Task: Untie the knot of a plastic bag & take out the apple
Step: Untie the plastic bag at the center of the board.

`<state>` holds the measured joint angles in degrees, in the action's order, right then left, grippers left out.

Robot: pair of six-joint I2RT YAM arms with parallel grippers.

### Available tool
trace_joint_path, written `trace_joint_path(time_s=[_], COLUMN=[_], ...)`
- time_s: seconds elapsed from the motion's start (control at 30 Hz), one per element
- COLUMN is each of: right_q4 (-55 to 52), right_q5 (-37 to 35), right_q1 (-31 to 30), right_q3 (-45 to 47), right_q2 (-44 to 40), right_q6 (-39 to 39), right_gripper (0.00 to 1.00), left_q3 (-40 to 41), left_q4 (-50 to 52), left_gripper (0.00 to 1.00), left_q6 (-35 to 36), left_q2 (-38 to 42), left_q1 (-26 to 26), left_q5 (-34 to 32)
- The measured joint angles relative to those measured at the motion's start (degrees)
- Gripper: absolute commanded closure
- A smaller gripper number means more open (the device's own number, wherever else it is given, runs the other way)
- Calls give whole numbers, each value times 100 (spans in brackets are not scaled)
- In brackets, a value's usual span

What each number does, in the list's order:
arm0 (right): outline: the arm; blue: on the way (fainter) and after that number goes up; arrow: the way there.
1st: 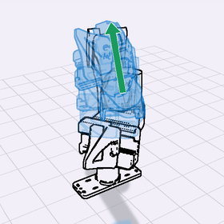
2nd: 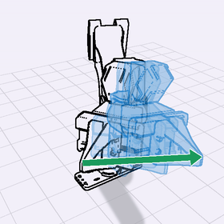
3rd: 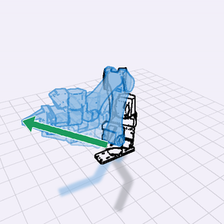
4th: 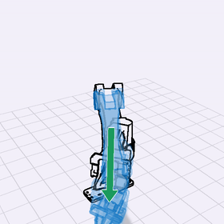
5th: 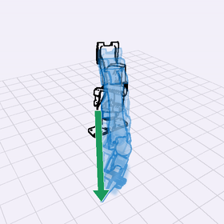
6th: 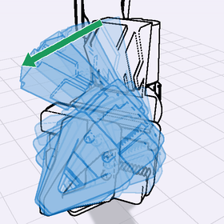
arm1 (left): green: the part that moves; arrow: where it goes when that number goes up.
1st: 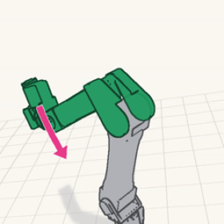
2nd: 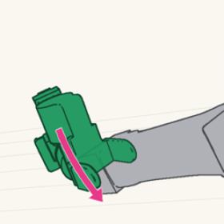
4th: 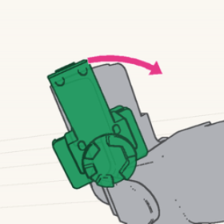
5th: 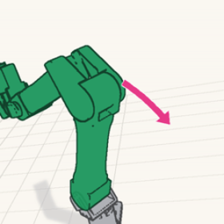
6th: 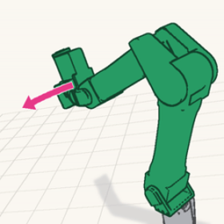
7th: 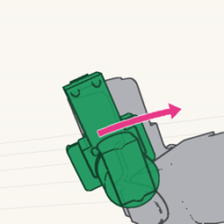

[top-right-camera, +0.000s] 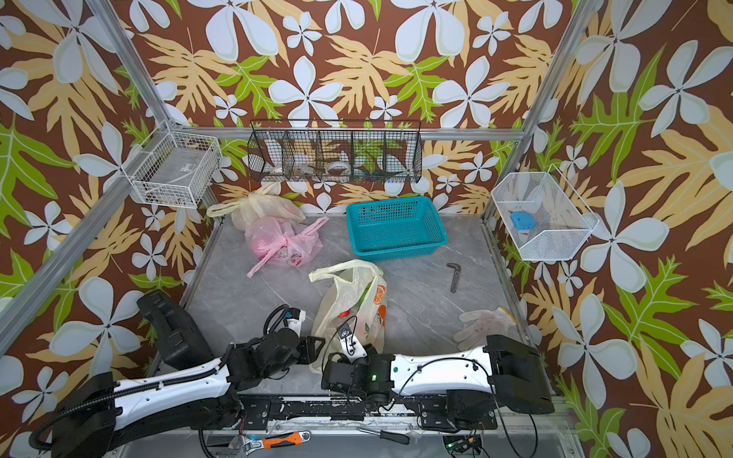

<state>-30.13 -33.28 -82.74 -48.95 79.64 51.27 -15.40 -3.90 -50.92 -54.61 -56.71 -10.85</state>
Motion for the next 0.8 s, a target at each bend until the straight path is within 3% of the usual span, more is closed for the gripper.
trace_joint_path(time_s=[0.1, 0.17, 0.23, 0.3, 0.57, 0.63, 0.67, 0.8], right_q4=[-7, -44, -17, 66, 444, 662, 758, 933], right_q5=[188, 227, 313, 350, 564, 514, 522, 413], right_q1=[0, 31, 219, 487, 1427, 1602, 1707, 2059], right_q3=[-52, -142, -262, -297, -46, 212, 374, 1082], right_q2=[-334, -529, -682, -752, -437, -372, -376, -772], right_q6=[-142, -247, -313, -350, -232, -225, -236, -184], right_gripper=[59, 57, 27, 14, 7, 11, 19, 76], left_q3=[160, 166, 164, 164, 190, 190, 186, 129], left_q4=[-326, -496, -691, -778, -994, -1106, -1165, -1346], left_gripper=[93, 100, 100, 100, 100, 100, 100, 100], left_q6=[-94, -111, -140, -146, -155, -140, -138, -138], left_q2=[4, 2, 13, 22, -330, -612, -758, -1231], left_q1=[-9, -28, -111, -210, -415, -424, -433, -516], left_q5=[66, 79, 70, 17, -243, -254, -249, -238])
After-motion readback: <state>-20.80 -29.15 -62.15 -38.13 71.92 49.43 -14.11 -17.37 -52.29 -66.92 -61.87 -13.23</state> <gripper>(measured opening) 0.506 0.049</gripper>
